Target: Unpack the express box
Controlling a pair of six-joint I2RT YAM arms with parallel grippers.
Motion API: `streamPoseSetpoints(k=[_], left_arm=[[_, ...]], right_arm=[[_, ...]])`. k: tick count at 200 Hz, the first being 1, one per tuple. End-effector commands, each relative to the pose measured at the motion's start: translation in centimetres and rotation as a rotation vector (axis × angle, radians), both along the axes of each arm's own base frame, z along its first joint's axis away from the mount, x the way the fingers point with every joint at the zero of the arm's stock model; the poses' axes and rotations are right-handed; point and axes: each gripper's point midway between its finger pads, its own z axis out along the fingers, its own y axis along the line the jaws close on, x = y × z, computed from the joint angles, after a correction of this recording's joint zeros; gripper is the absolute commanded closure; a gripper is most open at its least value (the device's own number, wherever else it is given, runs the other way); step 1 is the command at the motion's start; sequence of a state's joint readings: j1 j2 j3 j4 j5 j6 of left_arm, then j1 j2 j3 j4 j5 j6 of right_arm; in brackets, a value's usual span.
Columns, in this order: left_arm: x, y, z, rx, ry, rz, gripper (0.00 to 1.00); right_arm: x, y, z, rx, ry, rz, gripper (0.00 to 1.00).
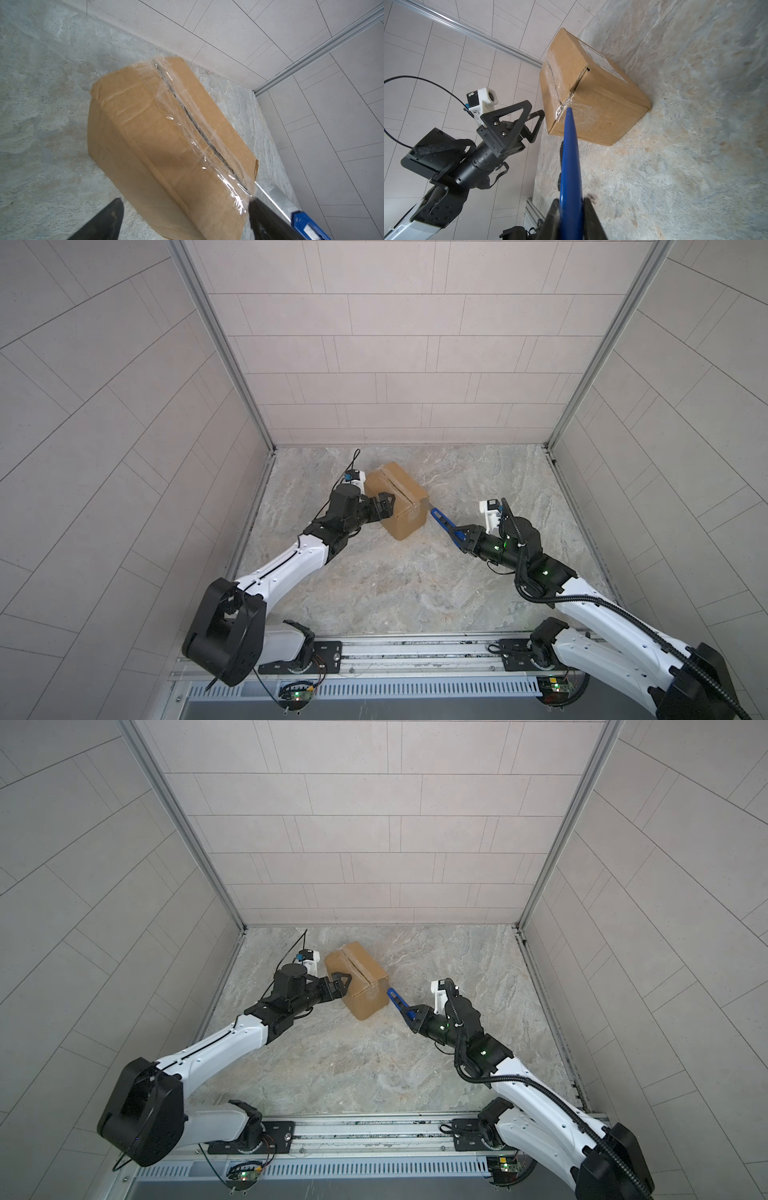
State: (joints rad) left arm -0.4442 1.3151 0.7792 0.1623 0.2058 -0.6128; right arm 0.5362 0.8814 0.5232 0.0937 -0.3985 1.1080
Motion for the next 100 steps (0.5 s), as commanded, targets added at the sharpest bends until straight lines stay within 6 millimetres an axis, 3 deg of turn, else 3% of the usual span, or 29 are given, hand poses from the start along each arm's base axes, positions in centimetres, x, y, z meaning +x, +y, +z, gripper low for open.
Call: streamPoseSetpoints(k=[1,100], left_arm=[[0.16,0.12,-0.09,-0.004,-0.006,0.003,0.04],[0.09,0.16,-0.06,-0.002,-0.006,0.002,0.04]], right_arm=[[-0.31,-0.24,-0.03,0.014,0.005,-0.014,1.00],[-0.09,-0.13,0.22,0.019,-0.007,-0.016,1.00]])
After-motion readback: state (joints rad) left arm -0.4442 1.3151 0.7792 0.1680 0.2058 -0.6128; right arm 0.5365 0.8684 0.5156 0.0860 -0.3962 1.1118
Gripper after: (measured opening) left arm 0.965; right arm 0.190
